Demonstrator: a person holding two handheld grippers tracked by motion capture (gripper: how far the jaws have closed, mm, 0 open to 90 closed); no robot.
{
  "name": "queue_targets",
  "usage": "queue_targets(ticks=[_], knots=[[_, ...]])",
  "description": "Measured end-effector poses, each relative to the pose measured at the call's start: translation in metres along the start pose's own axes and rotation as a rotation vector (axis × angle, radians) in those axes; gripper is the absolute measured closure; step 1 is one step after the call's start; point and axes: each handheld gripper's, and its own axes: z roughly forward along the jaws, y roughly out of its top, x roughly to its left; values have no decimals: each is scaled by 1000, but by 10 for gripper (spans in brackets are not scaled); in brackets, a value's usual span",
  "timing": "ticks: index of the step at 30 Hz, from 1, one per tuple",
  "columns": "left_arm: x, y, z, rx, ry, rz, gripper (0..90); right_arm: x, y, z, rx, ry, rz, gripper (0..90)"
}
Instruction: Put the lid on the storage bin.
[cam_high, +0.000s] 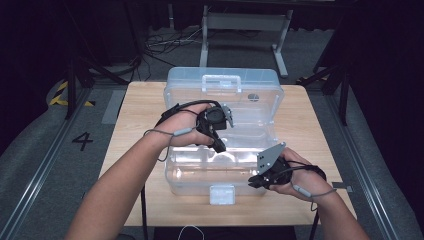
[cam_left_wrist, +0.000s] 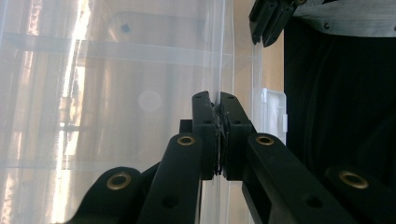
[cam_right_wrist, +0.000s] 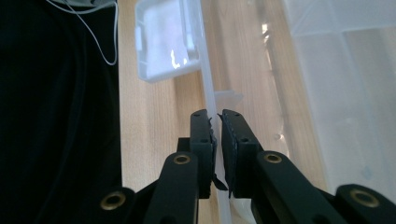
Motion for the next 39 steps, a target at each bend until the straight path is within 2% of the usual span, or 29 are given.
queue_targets(ticks=[5,7,8,17,21,22,23,27,29,33,35,36,37,39], knots=[[-2,0,1,7,1,3,871,1,1,-12,-47,-17,-2,900],[-2,0,1,8,2,4,871,1,1,-15,-63,-19,0,900],[-2,0,1,9,1,5,872,3,1,-20,-92,-13,14,900],[-8,0,3,20,28,14,876,4,2,-40,-208,-51,37,900],[-9,-1,3,25,30,5,876,2,-1,-49,-279,-86,73,900],[-9,-1,3,25,30,5,876,2,-1,-49,-279,-86,73,900],[-11,0,4,29,38,10,876,0,-3,-55,-321,-113,98,900],[-13,1,4,36,48,14,878,-4,-9,-63,-387,-156,140,900],[-14,1,4,37,50,11,878,-5,-10,-65,-397,-162,155,900],[-15,0,5,37,53,11,879,-8,-16,-73,-460,-208,211,900],[-15,0,5,38,53,12,879,-9,-17,-75,-471,-217,217,900],[-15,0,5,37,54,13,879,-10,-20,-77,-506,-235,243,900],[-16,-1,6,35,54,12,879,-10,-21,-78,-515,-240,254,900],[-16,-1,6,34,54,13,879,-11,-21,-79,-524,-248,259,900]])
